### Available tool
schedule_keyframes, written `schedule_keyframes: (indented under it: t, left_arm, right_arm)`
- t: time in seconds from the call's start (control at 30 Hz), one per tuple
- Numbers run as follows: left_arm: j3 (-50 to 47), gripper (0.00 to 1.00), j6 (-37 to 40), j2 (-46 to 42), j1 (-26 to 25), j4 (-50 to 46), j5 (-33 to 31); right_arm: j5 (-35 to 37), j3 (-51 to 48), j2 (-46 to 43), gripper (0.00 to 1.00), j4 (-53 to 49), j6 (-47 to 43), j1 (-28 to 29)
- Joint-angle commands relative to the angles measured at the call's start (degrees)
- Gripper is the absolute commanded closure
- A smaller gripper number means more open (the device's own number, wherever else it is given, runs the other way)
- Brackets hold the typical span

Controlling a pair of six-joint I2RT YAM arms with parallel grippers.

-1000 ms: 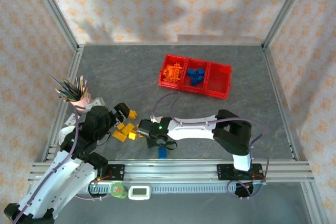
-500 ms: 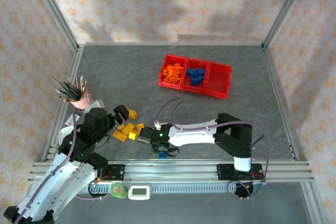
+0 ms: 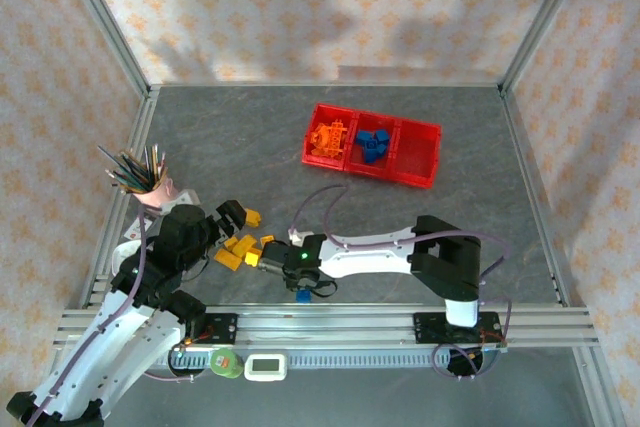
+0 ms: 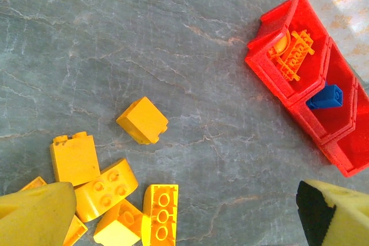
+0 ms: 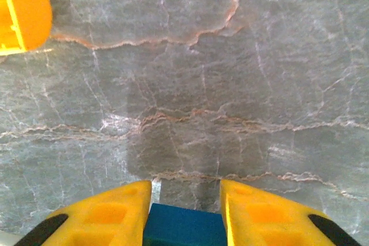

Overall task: Sort the legos into containers by color
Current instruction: Pick up the lego from the bottom-center of the table, then place the lego in the container.

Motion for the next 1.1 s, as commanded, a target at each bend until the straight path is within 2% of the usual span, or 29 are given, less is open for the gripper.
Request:
schedule_keyframes:
  t: [0.0,0.17,0.47,0.73,0.9,1.07]
  left_arm:
    - [2.0,0.01,0.8,0.3,0.5,0.0,0.5]
    - [2.2,0.01,0.9,1.7,0.5,2.2,1.4]
    - [2.6,0.01,2.8,8.3,0.5,12.9,6.1]
    - [3.8,0.01,4.8,17.4,0.5,25.1,9.6]
    - [5.2,0.01,5.9,22.2,0.5,30.4,10.6]
    - [6.9,0.01,6.7,25.6,0.5,31.8,11.3]
  right_arm:
    - [3.8,1.4,-3.1,0.68,-1.7,-2.1,-2.6]
    - [7.4,1.9,-6.6,0.68,-3.2,-7.5,-8.6]
    - [13.0,6.4,-10.3,0.67,-1.3,-21.7,-26.5]
    - [12.7,17.4,-3.0,0.67,3.1,-31.0,-39.6]
    - [13.2,25.0,4.0,0.67,4.7,-34.9,-44.3]
    - [15.7,30.9,10.2,0.67,3.7,-36.7,-47.9]
